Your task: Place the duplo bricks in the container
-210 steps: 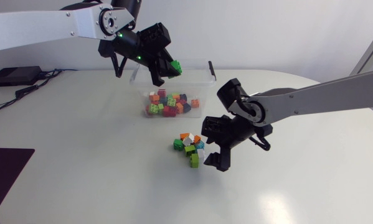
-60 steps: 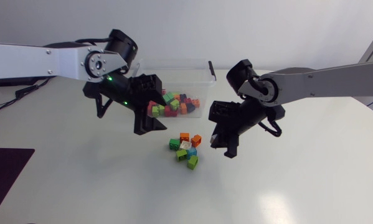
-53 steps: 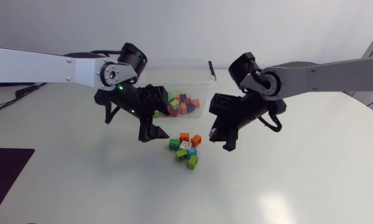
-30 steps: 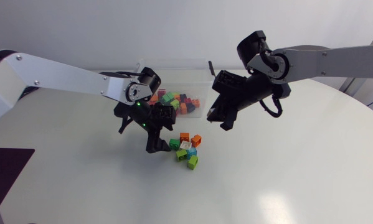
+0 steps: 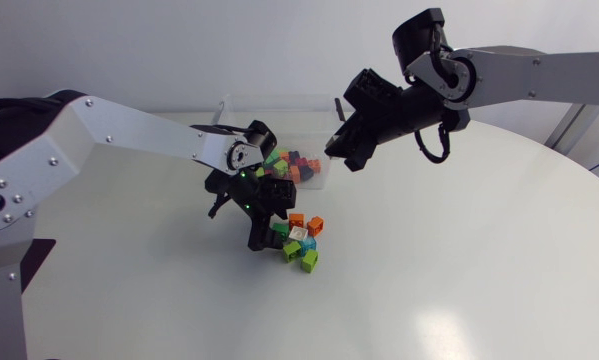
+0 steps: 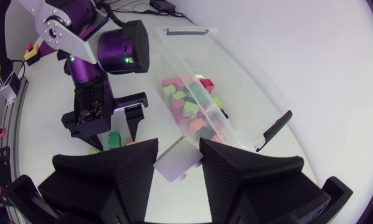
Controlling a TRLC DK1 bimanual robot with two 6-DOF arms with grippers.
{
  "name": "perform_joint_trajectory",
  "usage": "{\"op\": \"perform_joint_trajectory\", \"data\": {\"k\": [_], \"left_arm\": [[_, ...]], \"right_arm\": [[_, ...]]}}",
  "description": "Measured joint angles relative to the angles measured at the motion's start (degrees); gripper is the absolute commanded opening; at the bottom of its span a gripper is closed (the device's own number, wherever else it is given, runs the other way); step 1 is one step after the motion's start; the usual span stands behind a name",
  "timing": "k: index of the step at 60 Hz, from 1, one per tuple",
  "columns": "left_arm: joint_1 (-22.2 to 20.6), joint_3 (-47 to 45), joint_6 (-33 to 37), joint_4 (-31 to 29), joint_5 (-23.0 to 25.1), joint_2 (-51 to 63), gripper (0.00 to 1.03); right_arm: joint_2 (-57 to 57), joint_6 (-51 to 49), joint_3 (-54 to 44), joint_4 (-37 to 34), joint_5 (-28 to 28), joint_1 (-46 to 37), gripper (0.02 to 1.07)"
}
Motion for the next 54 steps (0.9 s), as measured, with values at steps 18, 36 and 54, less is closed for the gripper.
{"op": "perform_joint_trajectory", "data": {"k": [18, 36, 54], "left_arm": [[0.0, 0.2, 0.2, -2.1, -0.3, 0.1, 0.28], [1.2, 0.3, 1.5, -6.0, -0.3, -0.8, 0.27], [4.1, 0.3, 1.7, -6.5, 1.8, -9.1, 0.27]], "right_arm": [[1.5, 4.2, 4.7, 3.1, -0.2, -0.8, 0.27], [6.2, 8.6, 8.8, 6.1, -0.2, -1.2, 0.27], [9.6, 11.1, 12.2, 8.7, 0.2, -1.0, 0.27]]}}
